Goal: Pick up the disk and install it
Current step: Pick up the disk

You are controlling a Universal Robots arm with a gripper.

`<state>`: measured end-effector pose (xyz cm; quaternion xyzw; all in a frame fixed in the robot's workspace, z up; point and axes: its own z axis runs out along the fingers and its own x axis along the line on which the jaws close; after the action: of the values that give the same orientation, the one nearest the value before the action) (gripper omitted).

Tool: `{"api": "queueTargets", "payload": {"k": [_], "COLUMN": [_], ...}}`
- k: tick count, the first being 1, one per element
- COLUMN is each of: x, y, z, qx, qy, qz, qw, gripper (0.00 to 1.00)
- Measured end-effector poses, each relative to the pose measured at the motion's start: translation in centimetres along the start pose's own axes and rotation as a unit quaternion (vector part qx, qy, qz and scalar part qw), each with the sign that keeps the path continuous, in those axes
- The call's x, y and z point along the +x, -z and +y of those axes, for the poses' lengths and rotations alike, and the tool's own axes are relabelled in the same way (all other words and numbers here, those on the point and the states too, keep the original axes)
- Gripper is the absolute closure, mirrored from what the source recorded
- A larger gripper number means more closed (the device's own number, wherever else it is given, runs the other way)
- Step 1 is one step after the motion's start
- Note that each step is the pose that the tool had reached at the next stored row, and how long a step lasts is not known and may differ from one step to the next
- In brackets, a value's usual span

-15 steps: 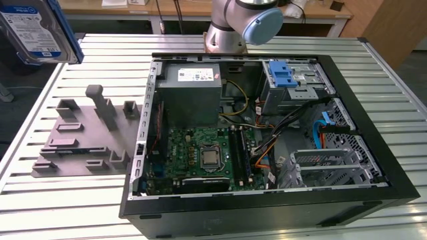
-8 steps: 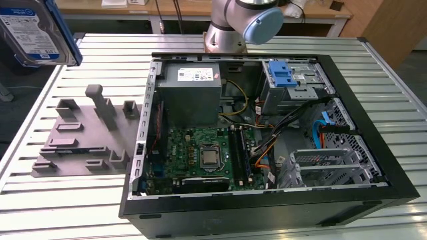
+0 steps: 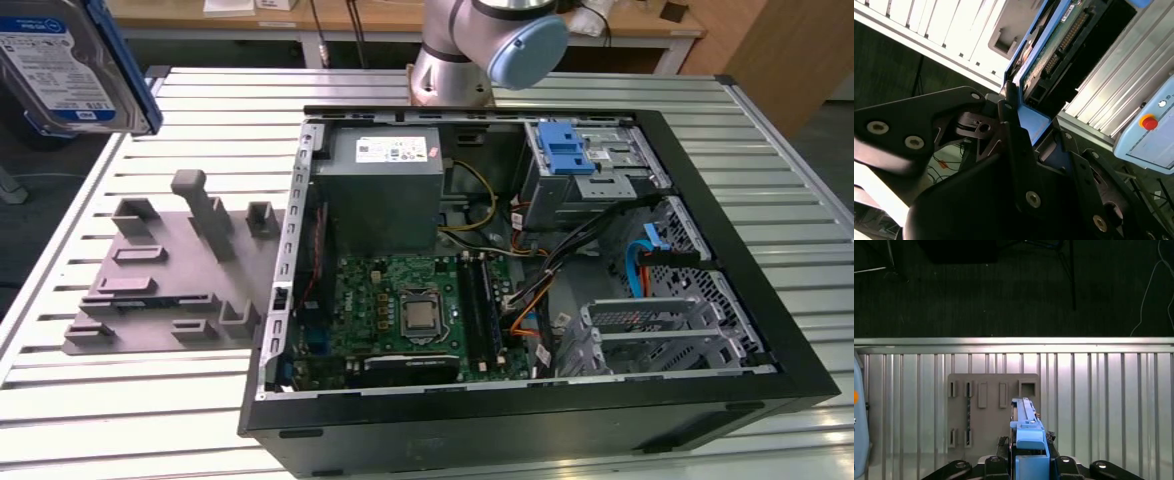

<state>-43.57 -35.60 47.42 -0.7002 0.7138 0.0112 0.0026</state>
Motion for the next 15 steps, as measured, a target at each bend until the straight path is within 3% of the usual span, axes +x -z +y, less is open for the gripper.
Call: {"api": "queueTargets", "payload": {"k": [6,15], "x": [0.13,0.41], "y": [0.65,0.69], "z": [-0.03,-0.91], "qx": [0.0001,-0.0007], "qy": [0.000,0.000], "qz": [0.0000,-0.0004], "qw": [1.0000,1.0000], "gripper": [0.64,0.64]}}
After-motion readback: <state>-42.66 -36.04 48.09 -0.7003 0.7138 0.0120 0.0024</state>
